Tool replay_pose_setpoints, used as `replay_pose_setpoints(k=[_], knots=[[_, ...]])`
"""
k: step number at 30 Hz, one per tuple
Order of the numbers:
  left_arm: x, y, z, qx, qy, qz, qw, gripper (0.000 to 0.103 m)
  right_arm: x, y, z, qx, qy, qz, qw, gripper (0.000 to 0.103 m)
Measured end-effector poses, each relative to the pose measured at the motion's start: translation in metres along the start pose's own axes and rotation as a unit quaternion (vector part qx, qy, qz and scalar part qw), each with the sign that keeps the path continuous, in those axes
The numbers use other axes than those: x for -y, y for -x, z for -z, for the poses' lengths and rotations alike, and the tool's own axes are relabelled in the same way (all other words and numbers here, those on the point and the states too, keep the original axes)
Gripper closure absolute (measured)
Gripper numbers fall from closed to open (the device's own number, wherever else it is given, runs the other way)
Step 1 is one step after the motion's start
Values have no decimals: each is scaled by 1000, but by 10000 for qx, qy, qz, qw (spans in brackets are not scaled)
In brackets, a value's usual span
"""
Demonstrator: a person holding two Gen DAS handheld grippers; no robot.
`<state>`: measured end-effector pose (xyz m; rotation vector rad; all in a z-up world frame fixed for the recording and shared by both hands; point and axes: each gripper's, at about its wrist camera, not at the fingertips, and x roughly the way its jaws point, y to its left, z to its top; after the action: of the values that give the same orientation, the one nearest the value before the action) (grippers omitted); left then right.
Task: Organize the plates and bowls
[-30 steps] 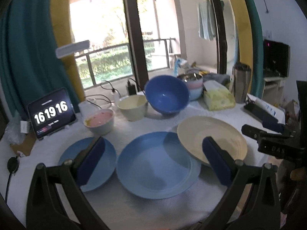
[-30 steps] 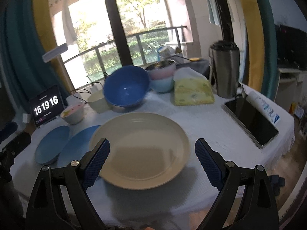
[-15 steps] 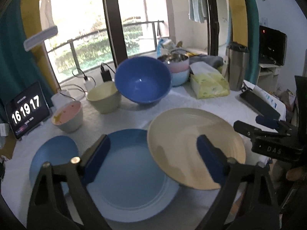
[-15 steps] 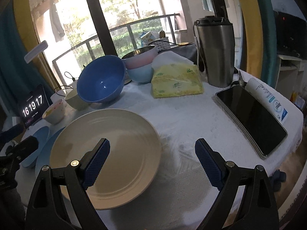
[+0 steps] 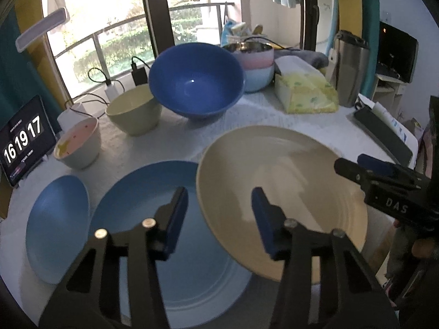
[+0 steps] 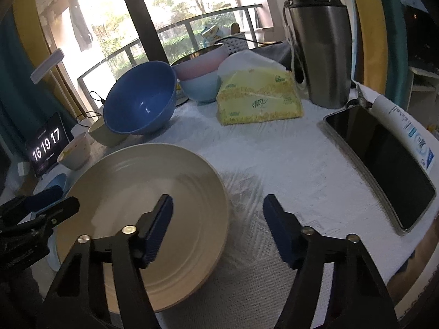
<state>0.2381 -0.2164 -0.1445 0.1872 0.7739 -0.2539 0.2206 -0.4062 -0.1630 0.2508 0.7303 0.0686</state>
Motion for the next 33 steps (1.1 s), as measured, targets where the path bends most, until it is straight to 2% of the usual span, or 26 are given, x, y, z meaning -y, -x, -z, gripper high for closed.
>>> replay_pose_setpoints(k=[7,12,16,25,33], knots=[[1,-7,2,-104,-5,-46,9999,66,7,-9,2,-130,-144,12,9998,58],[-2,-13,4,-232,45,-39,9997,74,10,-12,5,-186,-267,-44,9995,68],[-2,-15,7,-291,46,-7,9996,76,6,-13,7,-206,-245,-25,9995,80],[-4,-10,11,-292,65,71,9995,79,2,-11,8,-252,-216,66,9994,86],[-8,2,13,-128,91,184,9997,79,-4,2,6,-102,-146,167,9997,86]])
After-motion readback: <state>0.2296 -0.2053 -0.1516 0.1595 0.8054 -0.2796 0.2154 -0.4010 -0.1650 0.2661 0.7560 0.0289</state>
